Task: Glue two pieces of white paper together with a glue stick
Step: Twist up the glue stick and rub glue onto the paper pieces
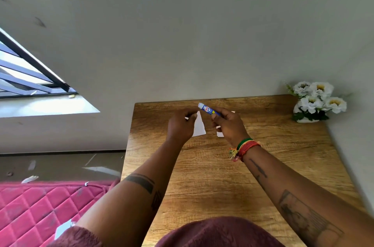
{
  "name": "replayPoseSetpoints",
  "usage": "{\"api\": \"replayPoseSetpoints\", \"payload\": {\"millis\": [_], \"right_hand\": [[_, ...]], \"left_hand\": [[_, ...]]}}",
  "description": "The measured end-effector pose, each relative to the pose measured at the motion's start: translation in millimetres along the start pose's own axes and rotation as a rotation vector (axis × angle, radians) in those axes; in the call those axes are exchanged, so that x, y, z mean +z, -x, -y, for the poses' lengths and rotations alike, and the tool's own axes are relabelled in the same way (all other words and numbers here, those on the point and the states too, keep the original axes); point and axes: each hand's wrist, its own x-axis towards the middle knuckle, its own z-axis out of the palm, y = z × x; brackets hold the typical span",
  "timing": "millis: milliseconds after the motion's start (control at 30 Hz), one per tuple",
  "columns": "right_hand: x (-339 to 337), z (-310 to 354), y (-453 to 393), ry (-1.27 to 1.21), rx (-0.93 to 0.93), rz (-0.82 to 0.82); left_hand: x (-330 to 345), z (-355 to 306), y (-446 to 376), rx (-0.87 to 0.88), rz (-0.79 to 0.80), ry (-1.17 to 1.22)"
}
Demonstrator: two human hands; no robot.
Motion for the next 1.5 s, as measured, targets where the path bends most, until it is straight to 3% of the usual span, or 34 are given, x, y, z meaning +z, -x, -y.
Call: {"api": "replayPoseSetpoints", "payload": {"millis": [167, 267, 467, 667, 1133, 1500], "right_hand": [[6, -10, -25, 0.003, 0.063, -0.034], [12, -10, -43, 0.158, 0.048, -0.064], [21, -3, -77, 0.617, -0.125, -0.003], [24, -5, -86, 0.886, -0.213, 0.175], [27, 11, -80, 1.19, -0.3, 0.434], [20, 5, -55, 1.193, -0.287, 0.529]], "left_hand": [[3, 39, -13, 0.127, 0.075, -0.527], [6, 51, -18, 0.173, 0.188, -0.675], [16, 55, -33, 0.239, 0.332, -0.715], [19, 57, -32, 0.208, 0.335, -0.71], [21, 56, -31, 0.202, 0.314, -0.729], [22, 49, -26, 0.194, 0.306, -0.778]]}}
